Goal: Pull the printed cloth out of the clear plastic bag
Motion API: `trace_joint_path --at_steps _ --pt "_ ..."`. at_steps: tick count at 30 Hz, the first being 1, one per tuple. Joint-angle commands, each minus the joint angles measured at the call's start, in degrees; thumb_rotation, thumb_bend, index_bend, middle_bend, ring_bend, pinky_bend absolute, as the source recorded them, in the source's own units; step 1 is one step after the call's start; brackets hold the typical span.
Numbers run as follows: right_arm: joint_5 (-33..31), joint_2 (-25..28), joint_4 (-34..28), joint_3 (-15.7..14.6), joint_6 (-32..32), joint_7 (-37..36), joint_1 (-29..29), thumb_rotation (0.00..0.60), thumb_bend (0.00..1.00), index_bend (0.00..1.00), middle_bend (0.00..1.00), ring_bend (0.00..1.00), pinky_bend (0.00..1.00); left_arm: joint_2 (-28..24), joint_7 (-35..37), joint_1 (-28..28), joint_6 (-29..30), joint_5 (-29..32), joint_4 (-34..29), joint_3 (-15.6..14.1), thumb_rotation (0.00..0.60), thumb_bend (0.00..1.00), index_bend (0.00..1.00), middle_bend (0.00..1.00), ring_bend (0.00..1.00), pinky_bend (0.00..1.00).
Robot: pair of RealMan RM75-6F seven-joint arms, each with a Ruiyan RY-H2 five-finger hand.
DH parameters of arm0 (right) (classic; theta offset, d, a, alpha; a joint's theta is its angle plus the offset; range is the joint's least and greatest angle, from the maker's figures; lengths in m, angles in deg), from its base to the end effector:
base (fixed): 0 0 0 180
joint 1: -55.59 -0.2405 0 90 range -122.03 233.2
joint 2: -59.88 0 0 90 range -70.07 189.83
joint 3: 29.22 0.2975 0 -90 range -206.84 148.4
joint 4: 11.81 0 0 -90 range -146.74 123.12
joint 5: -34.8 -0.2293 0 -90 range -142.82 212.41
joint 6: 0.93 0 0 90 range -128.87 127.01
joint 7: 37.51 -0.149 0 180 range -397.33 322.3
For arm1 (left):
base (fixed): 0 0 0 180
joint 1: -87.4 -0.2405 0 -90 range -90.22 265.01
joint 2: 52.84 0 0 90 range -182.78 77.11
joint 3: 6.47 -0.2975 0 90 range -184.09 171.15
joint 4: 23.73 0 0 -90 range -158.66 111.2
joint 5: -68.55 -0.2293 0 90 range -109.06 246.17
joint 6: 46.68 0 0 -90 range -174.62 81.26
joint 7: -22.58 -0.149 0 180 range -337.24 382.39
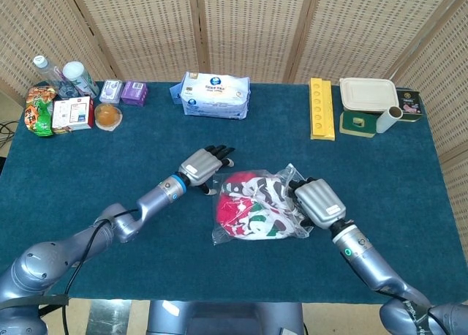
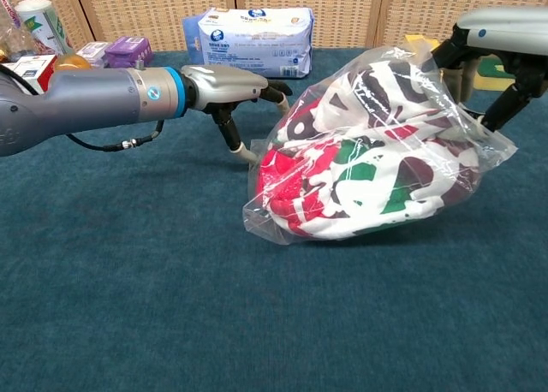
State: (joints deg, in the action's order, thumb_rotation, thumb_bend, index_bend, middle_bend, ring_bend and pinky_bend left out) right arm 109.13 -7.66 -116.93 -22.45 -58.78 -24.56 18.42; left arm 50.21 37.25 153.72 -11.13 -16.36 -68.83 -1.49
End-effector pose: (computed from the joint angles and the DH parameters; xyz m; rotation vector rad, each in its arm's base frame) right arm -0.1777 -0.3315 0.0677 1.9400 -0.9088 1.0010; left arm -0.0960 0.4855 -0.1122 -2.2653 -0.7248 -0.8410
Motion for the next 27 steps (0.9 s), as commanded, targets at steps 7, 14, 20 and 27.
trace_joint_path --at_steps 7,14,20,27 --pt "0.6 0.4 1.6 -0.1 0.6 -2.8 0.4 0.600 0.37 0.66 0.39 0.48 0.40 3.9 1.5 3.4 -3.3 0.7 4.1 1.3 0.600 0.25 0.31 0.02 0.00 0.14" --pt "0.9 0.7 2.4 -0.2 1.0 -4.4 0.6 0.600 0.37 0.66 0.39 0.48 0.40 6.0 3.0 4.6 -3.8 0.5 6.6 1.5 0.600 0.30 0.44 0.03 0.00 0.14" --pt "0.9 0.9 2.7 -0.1 1.4 -5.4 0.7 0.600 0.37 0.66 0.39 0.48 0.40 6.7 4.3 4.4 -3.4 0.2 7.8 1.1 0.600 0.37 0.55 0.08 0.00 0.14" --pt "0.8 1.3 2.6 -0.1 1.8 -6.4 0.8 0.600 0.37 0.66 0.39 0.48 0.40 7.1 6.5 3.6 -2.7 0.1 9.0 0.6 0.600 0.41 0.66 0.13 0.00 0.17"
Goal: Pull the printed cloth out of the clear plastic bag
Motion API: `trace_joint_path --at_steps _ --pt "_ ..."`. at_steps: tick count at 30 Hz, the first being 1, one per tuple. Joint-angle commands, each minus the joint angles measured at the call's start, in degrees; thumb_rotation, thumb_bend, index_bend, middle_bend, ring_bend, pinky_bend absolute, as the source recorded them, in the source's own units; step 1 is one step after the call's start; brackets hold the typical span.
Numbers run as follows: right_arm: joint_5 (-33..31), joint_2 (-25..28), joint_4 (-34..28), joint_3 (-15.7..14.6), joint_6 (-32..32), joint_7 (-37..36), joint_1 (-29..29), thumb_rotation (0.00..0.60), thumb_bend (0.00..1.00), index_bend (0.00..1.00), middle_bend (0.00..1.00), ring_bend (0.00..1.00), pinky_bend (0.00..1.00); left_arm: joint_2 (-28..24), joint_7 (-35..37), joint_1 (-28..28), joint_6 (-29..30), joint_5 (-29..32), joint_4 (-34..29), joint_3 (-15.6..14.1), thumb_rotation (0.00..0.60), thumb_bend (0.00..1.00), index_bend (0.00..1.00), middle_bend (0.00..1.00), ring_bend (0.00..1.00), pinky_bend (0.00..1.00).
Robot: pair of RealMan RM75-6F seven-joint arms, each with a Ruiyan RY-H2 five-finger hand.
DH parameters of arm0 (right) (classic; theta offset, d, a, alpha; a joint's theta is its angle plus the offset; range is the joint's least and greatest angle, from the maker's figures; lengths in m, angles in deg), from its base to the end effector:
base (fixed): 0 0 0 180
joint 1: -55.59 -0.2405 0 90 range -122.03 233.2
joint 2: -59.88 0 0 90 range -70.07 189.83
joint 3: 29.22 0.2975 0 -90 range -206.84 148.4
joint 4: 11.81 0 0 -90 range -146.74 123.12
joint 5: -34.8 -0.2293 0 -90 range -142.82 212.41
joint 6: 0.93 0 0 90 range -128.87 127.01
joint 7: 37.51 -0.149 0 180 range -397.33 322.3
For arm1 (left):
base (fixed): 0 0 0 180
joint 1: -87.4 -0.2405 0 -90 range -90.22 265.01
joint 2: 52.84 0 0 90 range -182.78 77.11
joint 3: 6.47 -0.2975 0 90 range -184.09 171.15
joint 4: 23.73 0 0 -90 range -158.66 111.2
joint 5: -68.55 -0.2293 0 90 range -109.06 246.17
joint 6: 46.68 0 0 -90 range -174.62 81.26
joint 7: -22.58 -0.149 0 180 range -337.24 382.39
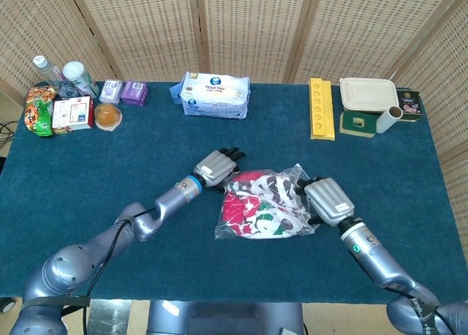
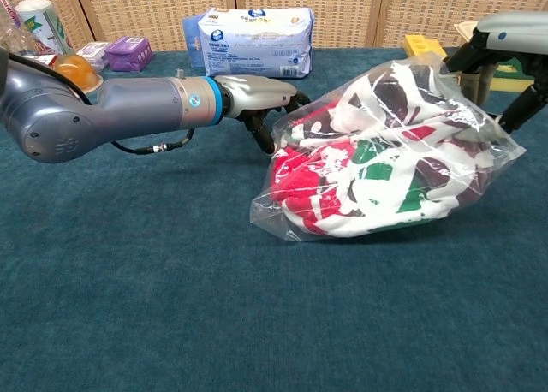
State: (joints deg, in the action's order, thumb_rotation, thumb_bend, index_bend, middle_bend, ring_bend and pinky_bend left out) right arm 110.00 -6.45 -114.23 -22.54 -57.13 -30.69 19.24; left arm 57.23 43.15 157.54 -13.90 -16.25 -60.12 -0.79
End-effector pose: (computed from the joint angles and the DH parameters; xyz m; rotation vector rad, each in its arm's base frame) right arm -0.1963 -0.3371 0.0746 1.9135 -0.9811 0.9902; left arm -0.0704 0.4897 -0.1447 -2.2602 -0.8021 -0.8565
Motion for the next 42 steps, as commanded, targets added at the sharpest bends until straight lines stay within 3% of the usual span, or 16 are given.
trace_joint_path --at_steps 1,6,12,22,33,42 --pt "0.0 0.2 -0.2 0.0 0.3 -0.4 0.0 0.600 0.37 0.66 0.39 0.48 0.40 0.1 1.0 -0.4 0.3 0.0 0.4 -0.1 0.600 0.42 0.67 0.14 0.00 0.17" --pt "-0.1 0.4 -0.5 0.1 0.4 -0.9 0.1 0.600 0.37 0.66 0.39 0.48 0.40 -0.2 2.7 -1.2 1.0 -0.3 0.4 -0.7 0.600 0.44 0.72 0.17 0.01 0.19" --pt "0.7 1.1 -1.9 0.2 1.0 -2.6 0.0 0.600 0.37 0.66 0.39 0.48 0.40 -1.2 7.2 -3.4 5.2 -0.7 -1.6 -0.8 0.600 0.45 0.80 0.27 0.09 0.24" --pt "3.0 2.8 -4.7 0.5 1.4 -3.9 -0.5 0.600 0.37 0.67 0.40 0.48 0.40 -11.0 14.0 -11.7 16.6 -2.7 -11.8 -3.4 0.600 0.46 0.88 0.54 0.35 0.31" --pt "2.5 3.6 -7.3 0.7 -0.2 -0.6 0.0 0.600 0.37 0.68 0.40 0.48 0.40 -23.1 15.3 -20.9 23.7 -1.6 -22.0 -5.9 0.600 0.46 0.89 0.56 0.37 0.32" --pt "-0.1 5.5 -7.7 1.6 -2.0 1.7 0.9 0.600 0.37 0.68 0.40 0.49 0.40 -28.1 14.1 -25.1 24.5 0.6 -22.9 -5.7 0.600 0.46 0.88 0.57 0.37 0.33"
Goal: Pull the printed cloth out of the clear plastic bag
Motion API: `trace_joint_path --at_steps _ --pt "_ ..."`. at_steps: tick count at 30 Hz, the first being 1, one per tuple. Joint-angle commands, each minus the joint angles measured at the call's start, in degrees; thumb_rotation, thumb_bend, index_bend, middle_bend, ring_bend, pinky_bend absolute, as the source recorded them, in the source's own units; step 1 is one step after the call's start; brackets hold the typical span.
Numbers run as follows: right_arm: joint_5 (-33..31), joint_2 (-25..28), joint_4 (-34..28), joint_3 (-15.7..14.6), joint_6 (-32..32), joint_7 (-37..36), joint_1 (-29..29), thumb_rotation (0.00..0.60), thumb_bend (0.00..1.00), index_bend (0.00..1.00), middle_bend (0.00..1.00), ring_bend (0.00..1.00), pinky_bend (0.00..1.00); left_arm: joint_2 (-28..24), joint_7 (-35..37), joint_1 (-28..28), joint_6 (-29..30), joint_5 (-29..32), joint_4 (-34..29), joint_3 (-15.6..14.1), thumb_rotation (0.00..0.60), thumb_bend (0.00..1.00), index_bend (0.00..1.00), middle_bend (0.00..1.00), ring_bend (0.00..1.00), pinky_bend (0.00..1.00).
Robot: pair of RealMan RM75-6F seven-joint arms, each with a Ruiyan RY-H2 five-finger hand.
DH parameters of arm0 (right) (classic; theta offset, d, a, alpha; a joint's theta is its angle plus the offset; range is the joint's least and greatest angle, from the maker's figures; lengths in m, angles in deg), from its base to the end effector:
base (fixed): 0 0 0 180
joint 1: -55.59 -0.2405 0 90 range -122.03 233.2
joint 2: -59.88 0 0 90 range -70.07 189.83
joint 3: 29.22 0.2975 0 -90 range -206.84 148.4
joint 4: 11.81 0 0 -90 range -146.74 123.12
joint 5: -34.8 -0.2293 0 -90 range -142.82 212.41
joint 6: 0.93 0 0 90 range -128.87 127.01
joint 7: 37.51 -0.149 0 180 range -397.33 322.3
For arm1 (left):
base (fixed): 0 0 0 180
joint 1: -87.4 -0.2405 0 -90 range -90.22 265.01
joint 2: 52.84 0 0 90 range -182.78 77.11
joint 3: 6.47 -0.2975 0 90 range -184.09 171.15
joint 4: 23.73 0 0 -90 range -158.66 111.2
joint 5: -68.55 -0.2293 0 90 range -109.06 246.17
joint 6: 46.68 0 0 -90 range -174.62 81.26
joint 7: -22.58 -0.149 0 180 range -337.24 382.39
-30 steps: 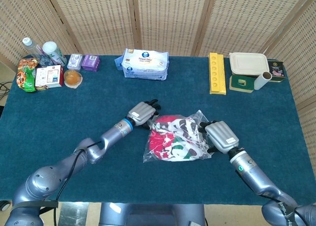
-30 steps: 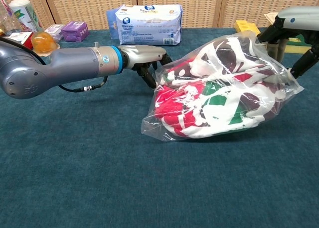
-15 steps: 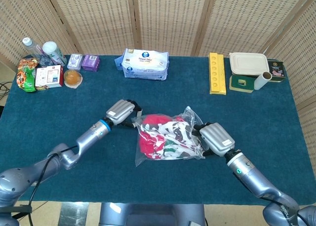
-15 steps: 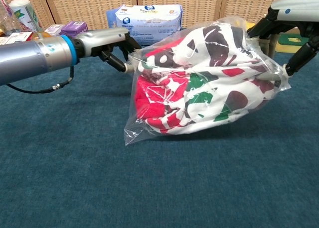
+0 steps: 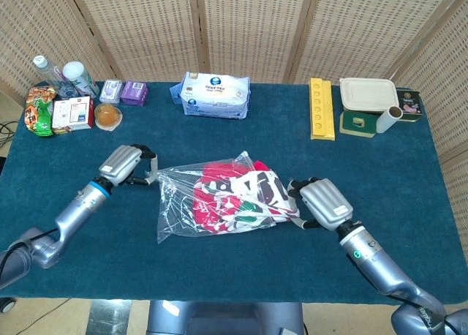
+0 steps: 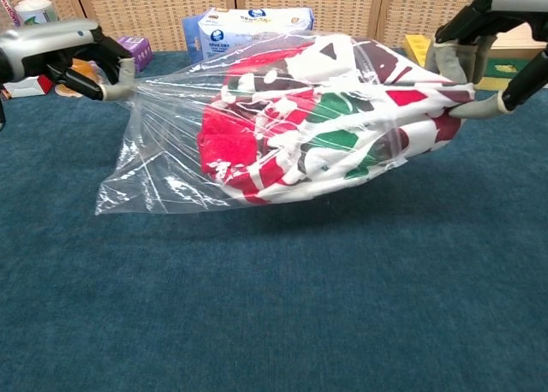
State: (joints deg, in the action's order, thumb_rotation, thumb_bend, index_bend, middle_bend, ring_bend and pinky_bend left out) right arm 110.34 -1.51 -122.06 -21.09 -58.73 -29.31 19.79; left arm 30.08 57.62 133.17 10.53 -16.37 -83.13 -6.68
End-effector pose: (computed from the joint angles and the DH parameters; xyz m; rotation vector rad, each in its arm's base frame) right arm -0.1701 -0.3241 0.0999 1.9123 -0.9601 1.0556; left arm -0.2556 0.4400 0.0382 -1.8484 -1.1321 -1.1401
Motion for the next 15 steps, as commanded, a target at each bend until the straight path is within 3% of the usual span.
trace_joint_path --at_steps 1,15 --pt "-0.8 1.1 0.3 0.2 -0.7 0.4 0.6 0.600 0.37 0.68 0.40 0.49 0.40 -1.5 -0.8 -1.2 0.0 1.1 0.3 0.3 0.600 0.46 0.88 0.57 0.37 0.33" --pt "-3.0 5.3 4.2 0.0 -2.8 -2.7 4.2 0.600 0.37 0.68 0.41 0.49 0.40 -2.8 -5.7 -6.1 -1.6 5.2 5.3 1.5 0.600 0.44 0.89 0.57 0.37 0.33"
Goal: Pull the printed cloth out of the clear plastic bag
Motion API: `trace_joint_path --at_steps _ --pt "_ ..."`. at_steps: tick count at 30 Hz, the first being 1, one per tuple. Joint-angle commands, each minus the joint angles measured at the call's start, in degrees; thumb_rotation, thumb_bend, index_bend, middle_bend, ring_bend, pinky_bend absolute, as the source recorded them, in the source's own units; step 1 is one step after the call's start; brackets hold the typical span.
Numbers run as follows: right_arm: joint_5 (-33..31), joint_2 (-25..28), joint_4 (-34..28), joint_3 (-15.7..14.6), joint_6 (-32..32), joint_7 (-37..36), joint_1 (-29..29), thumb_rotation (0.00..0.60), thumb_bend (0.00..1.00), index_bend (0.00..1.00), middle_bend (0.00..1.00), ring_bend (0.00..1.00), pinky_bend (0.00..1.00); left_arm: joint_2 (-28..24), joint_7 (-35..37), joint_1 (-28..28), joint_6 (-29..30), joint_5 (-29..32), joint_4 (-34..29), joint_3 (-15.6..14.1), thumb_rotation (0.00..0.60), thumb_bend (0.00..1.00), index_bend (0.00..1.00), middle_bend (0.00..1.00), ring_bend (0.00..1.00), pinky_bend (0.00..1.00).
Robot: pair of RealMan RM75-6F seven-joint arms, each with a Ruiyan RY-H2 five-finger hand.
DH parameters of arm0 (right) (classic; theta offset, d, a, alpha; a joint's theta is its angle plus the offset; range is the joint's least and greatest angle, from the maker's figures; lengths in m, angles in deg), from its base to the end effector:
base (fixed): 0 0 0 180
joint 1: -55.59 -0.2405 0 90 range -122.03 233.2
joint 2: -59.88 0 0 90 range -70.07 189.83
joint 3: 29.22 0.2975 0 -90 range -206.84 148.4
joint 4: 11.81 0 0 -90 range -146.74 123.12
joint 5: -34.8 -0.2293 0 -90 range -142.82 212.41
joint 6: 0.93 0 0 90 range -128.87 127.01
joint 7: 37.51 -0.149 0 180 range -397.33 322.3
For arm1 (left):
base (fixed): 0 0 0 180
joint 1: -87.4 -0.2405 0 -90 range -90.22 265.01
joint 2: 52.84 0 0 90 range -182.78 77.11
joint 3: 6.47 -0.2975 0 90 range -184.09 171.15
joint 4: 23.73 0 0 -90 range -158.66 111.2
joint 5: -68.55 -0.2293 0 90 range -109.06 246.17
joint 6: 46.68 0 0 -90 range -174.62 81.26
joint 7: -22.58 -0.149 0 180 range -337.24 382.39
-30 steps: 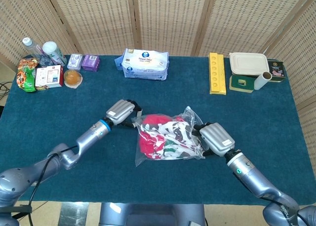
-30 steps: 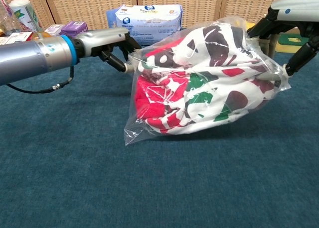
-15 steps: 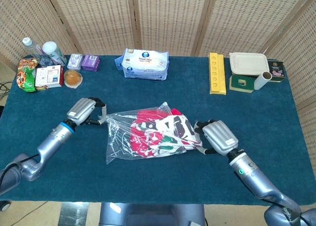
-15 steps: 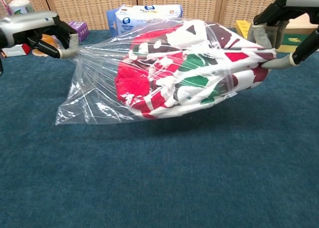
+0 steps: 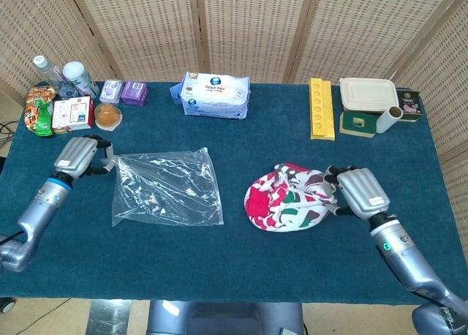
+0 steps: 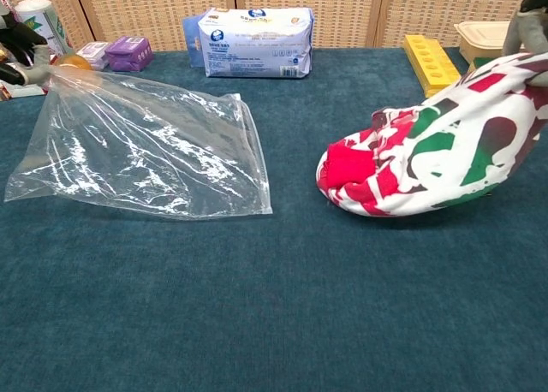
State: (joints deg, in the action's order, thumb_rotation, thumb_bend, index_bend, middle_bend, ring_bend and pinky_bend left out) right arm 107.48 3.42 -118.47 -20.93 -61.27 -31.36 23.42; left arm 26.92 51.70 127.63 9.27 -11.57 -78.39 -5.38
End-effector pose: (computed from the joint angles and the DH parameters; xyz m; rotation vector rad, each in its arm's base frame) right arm -0.2175 -0.3327 0.1436 1.7512 -0.9427 0.9595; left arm -0.3235 0.4390 0.0920 -1.6765 -1.0322 -0.9690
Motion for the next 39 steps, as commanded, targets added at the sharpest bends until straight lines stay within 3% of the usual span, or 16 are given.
trace_joint_path --at_steps 1,3,5,6,7,8,11,15,24,31,39 --pt "-0.3 0.5 1.1 -0.4 -0.3 -1.2 1.0 0.600 0.37 0.68 0.41 0.49 0.40 0.5 0.9 -0.9 -0.9 0.6 0.6 0.2 0.600 0.42 0.88 0.57 0.37 0.33" --pt "-0.1 0.6 1.5 -0.5 -0.3 -2.1 1.4 0.600 0.36 0.64 0.39 0.48 0.40 0.3 1.9 -1.1 -1.8 0.6 0.1 0.1 0.600 0.31 0.73 0.50 0.31 0.29" --pt "0.4 0.7 2.0 -0.7 -0.3 -2.7 1.7 0.600 0.33 0.53 0.34 0.44 0.38 -0.6 2.2 -1.0 -3.6 0.4 -1.2 -0.4 0.600 0.12 0.26 0.25 0.11 0.18" --pt "0.8 0.8 2.5 -1.0 -0.5 -2.6 1.9 0.600 0.32 0.49 0.31 0.42 0.38 -1.5 1.8 -0.8 -4.9 0.2 -2.2 -1.0 0.600 0.07 0.13 0.16 0.05 0.15" --pt "1.5 0.7 2.9 -1.1 -0.7 -2.7 2.0 0.600 0.30 0.42 0.28 0.38 0.36 -2.6 1.1 -0.5 -5.9 0.1 -3.7 -1.2 0.600 0.03 0.02 0.07 0.01 0.11" --pt "1.9 0.7 3.1 -1.2 -0.9 -2.8 2.2 0.600 0.27 0.35 0.25 0.35 0.35 -3.4 0.4 -0.4 -6.4 0.2 -4.7 -1.2 0.600 0.01 0.00 0.02 0.00 0.09" --pt "3.2 0.4 4.1 -1.3 -2.2 -3.1 2.8 0.600 0.19 0.20 0.18 0.27 0.29 -6.1 -4.2 -0.5 -7.1 0.9 -8.5 -1.1 0.600 0.00 0.00 0.00 0.00 0.06" --pt "4.8 1.2 4.4 -1.6 -4.9 -4.1 4.7 0.599 0.13 0.12 0.15 0.23 0.26 -10.2 -9.1 -2.8 -4.3 3.7 -15.2 0.1 0.600 0.00 0.00 0.00 0.00 0.04" --pt "6.6 2.7 4.4 -2.5 -9.4 -5.2 8.6 0.600 0.13 0.12 0.16 0.23 0.26 -15.0 -14.4 -11.9 9.5 6.0 -26.4 1.3 0.600 0.00 0.00 0.00 0.00 0.04" --pt "6.2 1.5 3.5 -3.3 -15.5 -1.8 13.1 0.600 0.16 0.21 0.21 0.26 0.26 -18.6 -14.1 -24.5 25.8 2.5 -35.2 -2.0 0.600 0.02 0.01 0.03 0.00 0.04" --pt "7.1 -1.2 3.7 -4.6 -19.4 3.1 16.3 0.600 0.20 0.32 0.27 0.29 0.27 -20.1 -15.0 -32.5 33.8 -0.5 -38.0 -5.0 0.600 0.03 0.09 0.05 0.00 0.04"
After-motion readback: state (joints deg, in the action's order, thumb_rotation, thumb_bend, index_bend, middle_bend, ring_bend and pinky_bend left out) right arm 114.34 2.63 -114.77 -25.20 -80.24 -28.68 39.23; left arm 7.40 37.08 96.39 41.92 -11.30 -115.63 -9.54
